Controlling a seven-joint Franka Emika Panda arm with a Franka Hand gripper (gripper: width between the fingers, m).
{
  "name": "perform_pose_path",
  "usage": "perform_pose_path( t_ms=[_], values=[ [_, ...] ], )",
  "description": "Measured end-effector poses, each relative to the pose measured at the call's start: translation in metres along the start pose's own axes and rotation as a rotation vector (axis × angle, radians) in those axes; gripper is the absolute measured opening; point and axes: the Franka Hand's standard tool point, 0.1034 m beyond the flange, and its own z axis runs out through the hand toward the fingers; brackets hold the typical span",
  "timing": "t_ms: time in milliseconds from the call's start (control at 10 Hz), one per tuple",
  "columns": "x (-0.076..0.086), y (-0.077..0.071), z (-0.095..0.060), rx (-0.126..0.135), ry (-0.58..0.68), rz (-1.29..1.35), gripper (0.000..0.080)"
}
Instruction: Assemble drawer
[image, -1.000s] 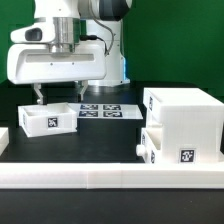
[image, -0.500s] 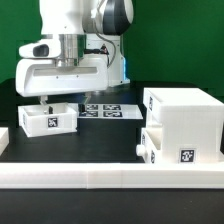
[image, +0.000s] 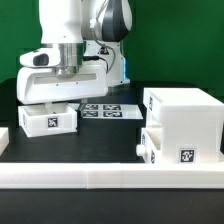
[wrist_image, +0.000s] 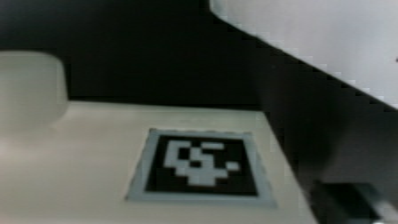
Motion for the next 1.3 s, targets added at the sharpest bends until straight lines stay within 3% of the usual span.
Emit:
perform_pose_path(
  t_ms=[100,200,300,400,800,1000,1300],
  values=[
    [0.0,0.0,0.0,0.0,0.0,0.0,0.0285],
    [0.0,0.0,0.0,0.0,0.0,0.0,0.0285],
    [0.0,0.0,0.0,0.0,0.0,0.0,0.0087],
    [0.0,0.0,0.0,0.0,0.0,0.0,0.0041],
    [0.011,-0.002,-0.006,-0.002,0.005,-0.022,0.0041],
    [0.032,-0.004,-0.022,-0.011,0.017,-0.078,0.0041],
    [0.081,-0.007,-0.042,0.016,0.007,-0.153,0.0041]
  ],
)
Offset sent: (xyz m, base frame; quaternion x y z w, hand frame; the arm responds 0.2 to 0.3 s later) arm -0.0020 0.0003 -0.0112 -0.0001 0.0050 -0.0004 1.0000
